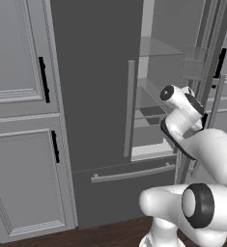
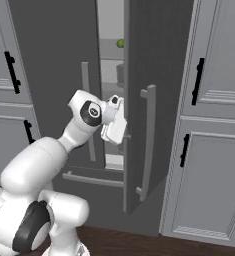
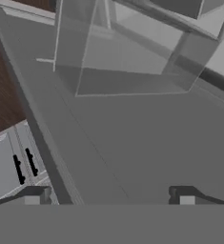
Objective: Take the strawberry from the fridge and place it on top of the pancake, located on the dining counter.
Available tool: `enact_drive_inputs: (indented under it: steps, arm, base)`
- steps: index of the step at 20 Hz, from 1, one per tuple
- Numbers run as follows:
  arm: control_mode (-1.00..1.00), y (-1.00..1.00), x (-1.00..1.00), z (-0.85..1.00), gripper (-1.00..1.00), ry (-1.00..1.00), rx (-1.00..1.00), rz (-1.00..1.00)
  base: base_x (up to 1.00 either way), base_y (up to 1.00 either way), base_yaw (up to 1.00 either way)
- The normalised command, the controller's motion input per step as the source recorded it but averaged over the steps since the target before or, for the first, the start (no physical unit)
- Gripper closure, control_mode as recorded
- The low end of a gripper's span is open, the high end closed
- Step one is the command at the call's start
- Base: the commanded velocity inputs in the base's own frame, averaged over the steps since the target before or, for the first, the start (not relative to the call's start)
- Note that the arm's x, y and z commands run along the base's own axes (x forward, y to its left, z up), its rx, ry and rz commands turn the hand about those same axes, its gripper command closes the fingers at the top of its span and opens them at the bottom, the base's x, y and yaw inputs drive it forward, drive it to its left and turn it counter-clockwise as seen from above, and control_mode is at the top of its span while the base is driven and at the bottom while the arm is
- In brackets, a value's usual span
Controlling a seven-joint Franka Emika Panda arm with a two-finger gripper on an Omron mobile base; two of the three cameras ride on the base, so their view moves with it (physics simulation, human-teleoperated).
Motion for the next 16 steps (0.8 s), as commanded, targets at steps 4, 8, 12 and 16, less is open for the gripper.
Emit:
enact_drive_inputs:
  steps: [4, 8, 12, 16]
  arm:
    - [-1.0, -0.79, -0.13, -0.01, -1.0, 0.02, 0.0, 0.0]
    - [-1.0, -0.9, -0.07, 0.0, -1.0, 0.04, 0.0, 0.0]
    - [-1.0, -0.94, -0.06, 0.0, -1.0, 0.02, 0.0, 0.0]
    - [-1.0, -0.68, -0.09, 0.0, -1.0, 0.0, 0.0, 0.0]
  base:
    - [0.0, 0.0, 0.0]
    - [0.0, 0.0, 0.0]
    - [0.0, 0.0, 0.0]
    - [0.0, 0.0, 0.0]
